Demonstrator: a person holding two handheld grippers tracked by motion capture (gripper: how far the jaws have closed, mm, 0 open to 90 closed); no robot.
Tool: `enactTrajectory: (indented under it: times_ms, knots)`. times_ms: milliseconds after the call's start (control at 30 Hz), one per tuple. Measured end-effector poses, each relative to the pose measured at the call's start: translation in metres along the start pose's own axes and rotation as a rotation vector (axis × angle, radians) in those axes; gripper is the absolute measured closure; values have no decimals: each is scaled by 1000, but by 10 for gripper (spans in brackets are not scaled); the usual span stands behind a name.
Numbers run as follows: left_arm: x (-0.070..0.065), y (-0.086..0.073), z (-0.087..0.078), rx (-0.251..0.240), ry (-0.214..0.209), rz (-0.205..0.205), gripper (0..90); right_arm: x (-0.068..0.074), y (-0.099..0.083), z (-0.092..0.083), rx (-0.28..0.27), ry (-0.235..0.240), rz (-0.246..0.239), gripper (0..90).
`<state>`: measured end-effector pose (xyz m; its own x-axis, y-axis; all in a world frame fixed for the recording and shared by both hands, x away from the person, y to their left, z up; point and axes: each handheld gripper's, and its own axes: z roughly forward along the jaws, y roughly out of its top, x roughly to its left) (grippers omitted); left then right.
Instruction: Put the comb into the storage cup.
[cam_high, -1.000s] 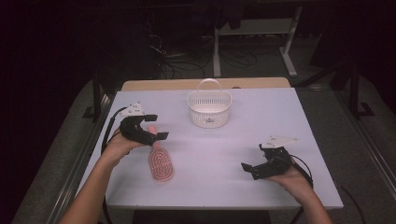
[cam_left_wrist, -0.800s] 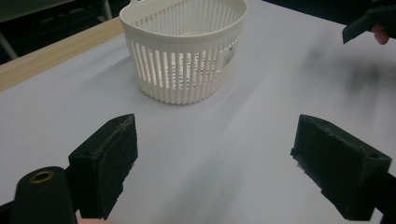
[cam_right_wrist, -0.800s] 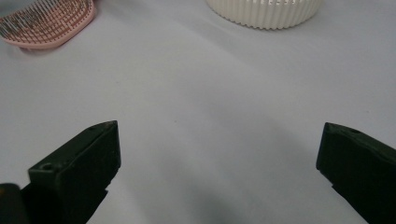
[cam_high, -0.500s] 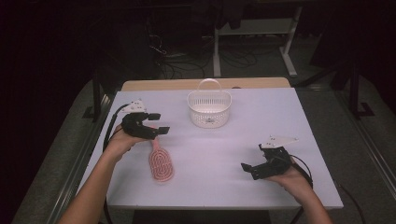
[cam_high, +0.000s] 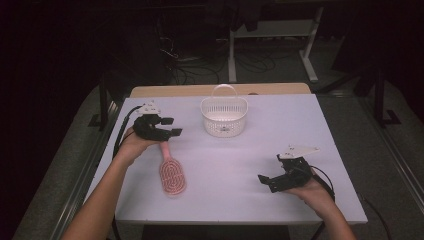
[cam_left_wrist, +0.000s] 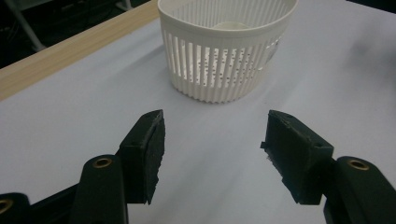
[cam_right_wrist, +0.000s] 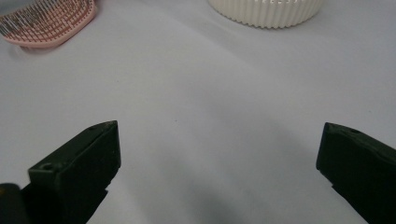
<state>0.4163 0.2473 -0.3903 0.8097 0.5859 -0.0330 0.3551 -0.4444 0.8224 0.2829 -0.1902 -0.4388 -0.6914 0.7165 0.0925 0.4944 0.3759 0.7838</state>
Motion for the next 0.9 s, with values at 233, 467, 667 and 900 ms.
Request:
enactTrajectory:
  times_ms: [233, 467, 667, 900]
  knots:
    - [10, -3, 8, 34, 34, -29, 421, 0, 0, 1, 3, 2, -3, 0]
    - [20, -7, 14, 80, 44, -35, 542, -1, 0, 1, 5, 2, -2, 0]
    - [26, -12, 20, 107, 54, -40, 648, 0, 0, 1, 6, 3, -1, 0]
    - [36, -19, 29, 160, 54, -70, 789, -1, 0, 1, 8, 4, -1, 0]
